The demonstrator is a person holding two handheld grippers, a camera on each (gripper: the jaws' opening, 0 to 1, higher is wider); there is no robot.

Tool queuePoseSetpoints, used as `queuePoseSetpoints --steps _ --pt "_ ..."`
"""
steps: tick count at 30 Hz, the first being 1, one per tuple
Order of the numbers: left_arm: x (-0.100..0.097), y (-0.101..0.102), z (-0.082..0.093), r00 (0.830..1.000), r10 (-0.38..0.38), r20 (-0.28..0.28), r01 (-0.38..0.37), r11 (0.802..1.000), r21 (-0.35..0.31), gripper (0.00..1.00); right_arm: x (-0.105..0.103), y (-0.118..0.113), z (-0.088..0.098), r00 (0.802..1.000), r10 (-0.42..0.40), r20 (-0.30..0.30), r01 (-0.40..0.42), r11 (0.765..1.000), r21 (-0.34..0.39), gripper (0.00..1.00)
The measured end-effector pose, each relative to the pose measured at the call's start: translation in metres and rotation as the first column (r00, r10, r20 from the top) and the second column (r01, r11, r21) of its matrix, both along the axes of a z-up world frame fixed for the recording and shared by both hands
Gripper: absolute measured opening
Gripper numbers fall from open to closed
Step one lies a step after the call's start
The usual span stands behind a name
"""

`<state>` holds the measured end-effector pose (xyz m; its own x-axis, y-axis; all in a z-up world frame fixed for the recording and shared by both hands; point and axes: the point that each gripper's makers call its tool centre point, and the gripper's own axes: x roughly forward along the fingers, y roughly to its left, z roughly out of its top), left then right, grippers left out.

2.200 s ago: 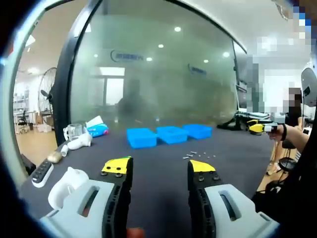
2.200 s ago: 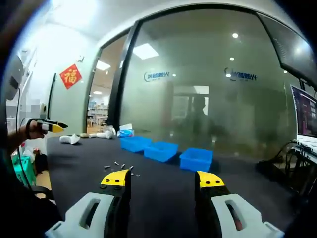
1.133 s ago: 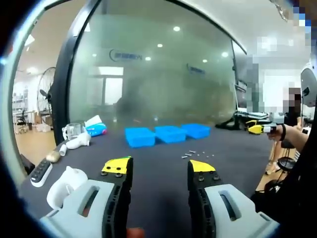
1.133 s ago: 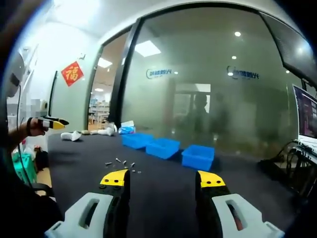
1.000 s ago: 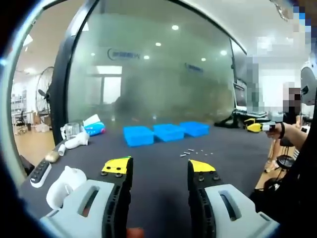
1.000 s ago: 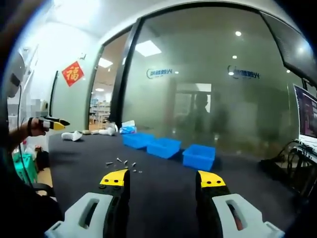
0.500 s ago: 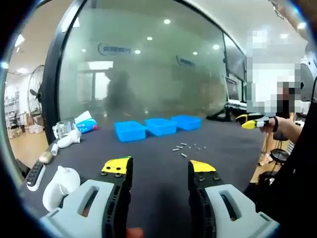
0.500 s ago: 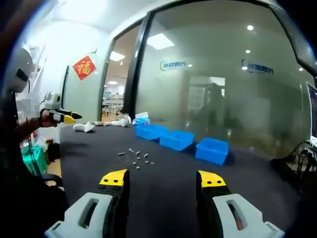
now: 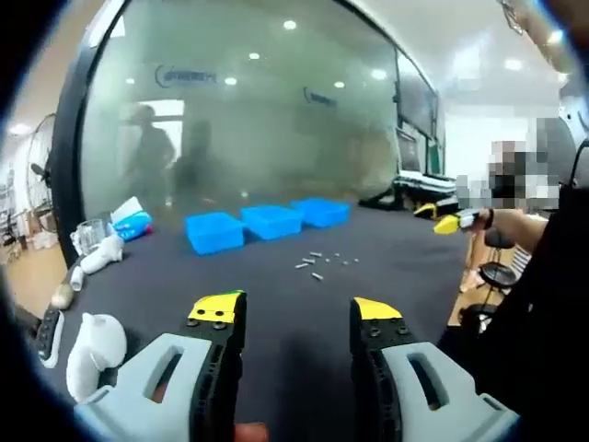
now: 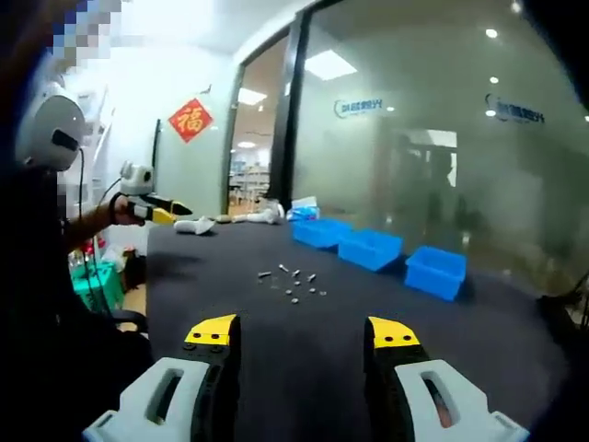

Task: Sort the screws, nuts, and washers into the corresponding bins

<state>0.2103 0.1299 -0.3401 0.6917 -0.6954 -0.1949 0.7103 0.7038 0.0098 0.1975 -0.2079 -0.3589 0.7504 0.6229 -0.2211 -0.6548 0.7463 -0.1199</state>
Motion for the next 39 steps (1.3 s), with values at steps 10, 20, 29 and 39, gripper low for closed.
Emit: queuePoseSetpoints --steps 10,20,29,39 --pt "-0.001 -0.002 -0.001 1.000 0.002 0.002 -0.002 1.000 0.028 0.44 -0.003 0.004 -0.006 0.999 0.026 -0.023 -0.027 0.999 -0.020 0.49" --pt "-0.002 -0.003 -0.003 1.000 -0.001 -0.001 0.001 0.999 0.038 0.44 -0.002 0.005 -0.006 0.998 0.034 -0.056 -0.036 0.999 -0.030 0.46" --pt "-0.003 0.000 -0.005 1.000 0.007 -0.002 -0.007 0.999 0.043 0.44 0.004 0.017 -0.003 0.995 0.072 -0.075 -0.077 0.995 -0.070 0.45" --pt "-0.003 0.004 -0.013 1.000 0.009 -0.017 -0.008 0.999 0.052 0.44 0.028 0.037 0.005 0.984 0.154 -0.089 -0.167 0.971 -0.171 0.42"
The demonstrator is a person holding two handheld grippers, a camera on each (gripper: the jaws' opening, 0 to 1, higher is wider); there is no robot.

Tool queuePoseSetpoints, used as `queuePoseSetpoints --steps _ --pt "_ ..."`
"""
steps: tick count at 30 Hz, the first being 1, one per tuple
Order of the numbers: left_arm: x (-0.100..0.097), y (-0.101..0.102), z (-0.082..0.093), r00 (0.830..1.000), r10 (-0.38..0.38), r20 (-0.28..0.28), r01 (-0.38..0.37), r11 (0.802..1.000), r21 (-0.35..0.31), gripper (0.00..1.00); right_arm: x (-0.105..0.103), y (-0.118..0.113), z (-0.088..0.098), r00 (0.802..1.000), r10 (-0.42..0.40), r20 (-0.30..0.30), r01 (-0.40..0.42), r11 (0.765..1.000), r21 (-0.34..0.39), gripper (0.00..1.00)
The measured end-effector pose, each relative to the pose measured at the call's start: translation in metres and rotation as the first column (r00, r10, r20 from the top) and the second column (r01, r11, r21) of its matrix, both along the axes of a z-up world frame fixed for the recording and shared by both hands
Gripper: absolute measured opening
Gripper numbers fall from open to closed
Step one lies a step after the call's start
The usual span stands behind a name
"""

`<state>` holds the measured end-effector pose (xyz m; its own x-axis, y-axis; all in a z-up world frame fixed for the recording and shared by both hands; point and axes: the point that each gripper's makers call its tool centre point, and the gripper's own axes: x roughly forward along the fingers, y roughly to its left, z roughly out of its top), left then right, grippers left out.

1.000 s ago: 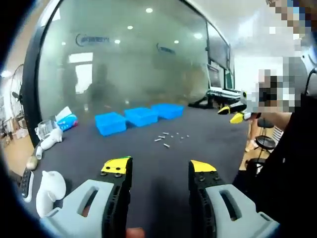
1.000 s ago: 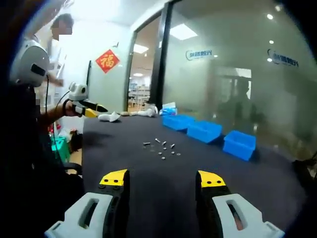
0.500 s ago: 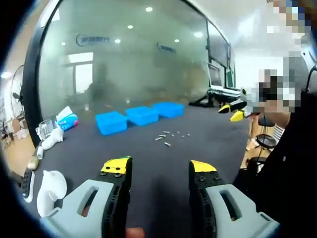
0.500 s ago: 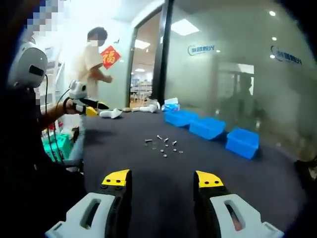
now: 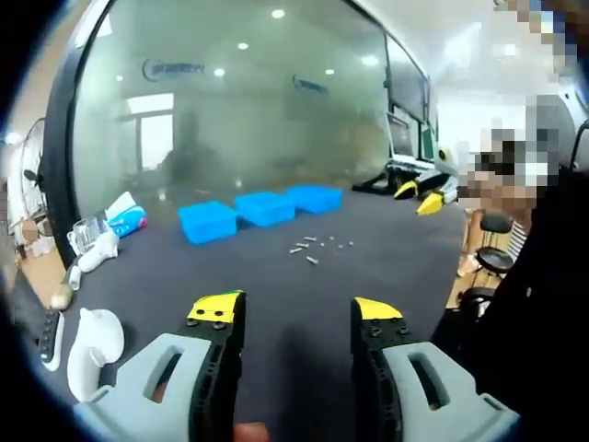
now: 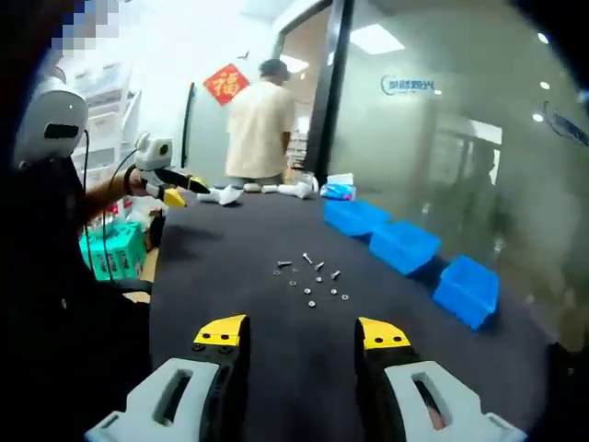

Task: Sort the screws, nuts, and washers into the corresponding bins

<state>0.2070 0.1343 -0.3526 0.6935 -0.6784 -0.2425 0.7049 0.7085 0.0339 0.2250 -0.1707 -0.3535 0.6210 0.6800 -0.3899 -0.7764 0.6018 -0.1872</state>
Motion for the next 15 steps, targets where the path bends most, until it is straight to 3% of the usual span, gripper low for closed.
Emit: queuePoseSetpoints --steps 5,15 --pt "0.000 0.002 -0.002 1.000 0.006 -0.003 -0.006 1.000 -0.002 0.44 0.011 0.019 0.002 0.997 0.081 0.011 -0.081 0.996 -0.044 0.42" --pt "-0.002 0.002 -0.006 1.000 0.004 -0.015 -0.005 1.000 -0.014 0.44 0.047 0.057 0.008 0.988 0.147 -0.039 -0.150 0.986 -0.072 0.35"
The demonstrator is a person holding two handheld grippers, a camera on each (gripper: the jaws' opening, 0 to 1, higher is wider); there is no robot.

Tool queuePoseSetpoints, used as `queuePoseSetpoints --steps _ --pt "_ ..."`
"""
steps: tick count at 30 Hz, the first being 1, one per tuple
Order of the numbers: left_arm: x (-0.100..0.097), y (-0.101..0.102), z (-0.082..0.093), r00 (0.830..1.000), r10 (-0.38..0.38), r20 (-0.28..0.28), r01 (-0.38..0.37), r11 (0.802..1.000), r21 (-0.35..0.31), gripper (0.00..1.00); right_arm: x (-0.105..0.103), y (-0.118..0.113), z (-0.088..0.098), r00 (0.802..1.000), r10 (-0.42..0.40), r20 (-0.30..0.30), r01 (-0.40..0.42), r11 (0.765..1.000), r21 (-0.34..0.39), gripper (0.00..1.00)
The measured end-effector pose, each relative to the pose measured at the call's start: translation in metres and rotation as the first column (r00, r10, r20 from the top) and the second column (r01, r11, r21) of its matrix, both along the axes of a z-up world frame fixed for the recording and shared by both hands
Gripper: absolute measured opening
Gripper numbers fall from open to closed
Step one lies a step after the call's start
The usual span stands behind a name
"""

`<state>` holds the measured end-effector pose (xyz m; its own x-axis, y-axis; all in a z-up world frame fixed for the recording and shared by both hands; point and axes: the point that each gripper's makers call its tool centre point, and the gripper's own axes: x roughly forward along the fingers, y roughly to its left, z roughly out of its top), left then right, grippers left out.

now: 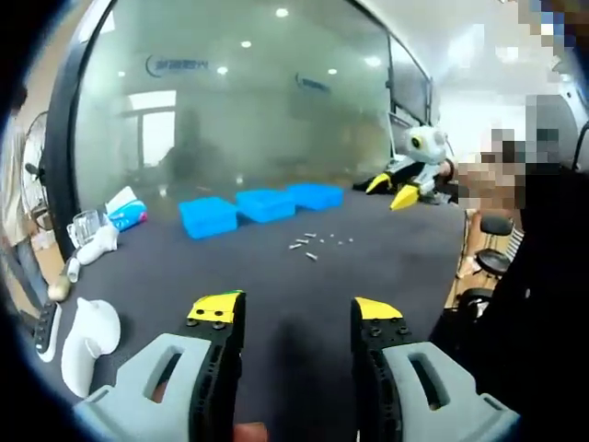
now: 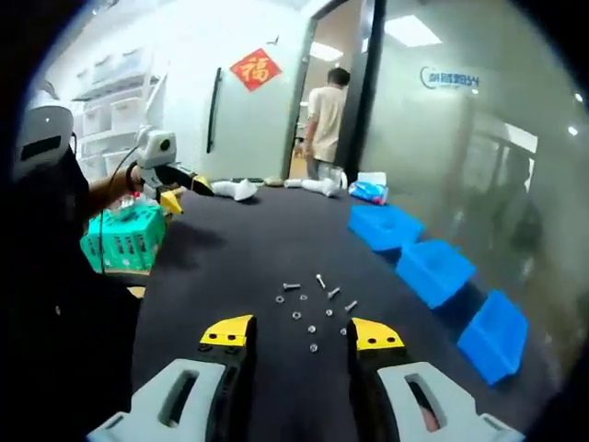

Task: Sort the screws, nuts, and washers into the corresponding bins

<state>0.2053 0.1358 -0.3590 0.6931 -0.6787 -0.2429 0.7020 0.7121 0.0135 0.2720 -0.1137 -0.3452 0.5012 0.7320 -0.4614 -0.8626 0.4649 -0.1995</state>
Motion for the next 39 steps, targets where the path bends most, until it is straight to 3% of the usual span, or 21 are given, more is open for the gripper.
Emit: queuePoseSetpoints --steps 6,15,18,21,30,39 --pt "0.000 0.001 -0.001 1.000 0.003 -0.003 -0.003 1.000 -0.007 0.44 0.018 0.034 -0.008 0.997 0.076 0.010 -0.076 0.995 -0.067 0.34" --pt "-0.004 -0.001 -0.008 1.000 0.003 -0.020 -0.004 1.000 -0.025 0.44 0.043 0.074 -0.023 0.988 0.144 -0.056 -0.150 0.982 -0.112 0.33" --pt "-0.004 0.000 -0.009 1.000 0.007 -0.022 -0.008 0.999 -0.031 0.44 0.047 0.085 -0.032 0.981 0.167 -0.102 -0.179 0.975 -0.134 0.35" --pt "-0.005 0.000 -0.009 1.000 0.007 -0.024 -0.008 0.999 -0.042 0.45 0.060 0.091 -0.041 0.977 0.177 -0.120 -0.196 0.965 -0.172 0.33" --pt "-0.004 0.004 -0.013 0.999 0.014 -0.034 -0.015 0.999 -0.042 0.45 0.072 0.098 -0.067 0.965 0.193 -0.175 -0.235 0.933 -0.271 0.27" --pt "-0.003 0.010 -0.015 0.998 0.038 -0.044 -0.040 0.998 -0.047 0.45 0.085 0.106 -0.084 0.959 0.196 -0.205 -0.253 0.916 -0.310 0.20"
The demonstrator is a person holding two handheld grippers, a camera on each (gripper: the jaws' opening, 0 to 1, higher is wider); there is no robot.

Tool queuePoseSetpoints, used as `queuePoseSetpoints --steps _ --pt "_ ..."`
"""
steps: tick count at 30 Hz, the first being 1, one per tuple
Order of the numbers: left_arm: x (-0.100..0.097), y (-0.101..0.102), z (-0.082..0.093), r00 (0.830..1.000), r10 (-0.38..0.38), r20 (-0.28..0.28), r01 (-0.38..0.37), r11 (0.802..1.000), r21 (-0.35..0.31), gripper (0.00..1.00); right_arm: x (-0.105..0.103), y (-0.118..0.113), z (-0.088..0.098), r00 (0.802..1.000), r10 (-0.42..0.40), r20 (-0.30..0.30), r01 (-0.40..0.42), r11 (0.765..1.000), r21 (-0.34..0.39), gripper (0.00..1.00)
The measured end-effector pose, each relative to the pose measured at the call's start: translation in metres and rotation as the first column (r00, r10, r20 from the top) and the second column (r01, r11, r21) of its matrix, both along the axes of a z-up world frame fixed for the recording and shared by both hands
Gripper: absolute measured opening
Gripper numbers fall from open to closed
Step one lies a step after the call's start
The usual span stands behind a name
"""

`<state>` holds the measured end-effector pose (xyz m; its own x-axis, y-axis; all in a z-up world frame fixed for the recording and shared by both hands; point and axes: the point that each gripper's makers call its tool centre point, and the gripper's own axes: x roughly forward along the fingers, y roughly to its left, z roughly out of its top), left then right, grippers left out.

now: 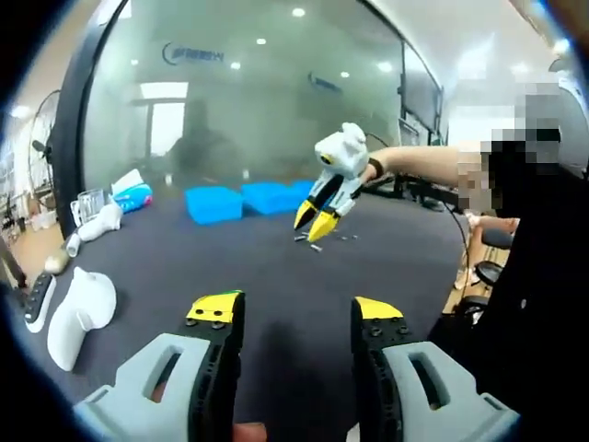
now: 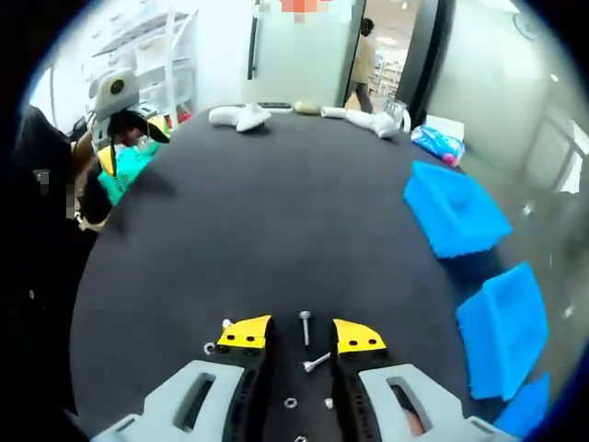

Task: Sort the screws, nuts, and washers into the corresponding bins

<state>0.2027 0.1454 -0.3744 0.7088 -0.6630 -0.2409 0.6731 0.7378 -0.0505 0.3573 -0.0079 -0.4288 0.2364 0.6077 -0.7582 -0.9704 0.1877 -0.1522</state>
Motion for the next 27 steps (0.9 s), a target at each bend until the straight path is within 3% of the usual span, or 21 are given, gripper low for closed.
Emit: queuePoseSetpoints --steps 20,27 --pt "0.0007 0.0047 -0.0014 1.000 0.018 -0.006 -0.018 1.000 -0.012 0.45 -0.0007 0.0008 -0.0100 0.999 0.016 -0.037 -0.017 0.999 -0.031 0.02" --pt "0.0002 0.0033 0.0004 1.000 0.015 -0.002 -0.016 1.000 -0.018 0.45 -0.0034 0.0006 -0.0091 0.999 0.005 -0.050 -0.006 1.000 -0.029 0.01"
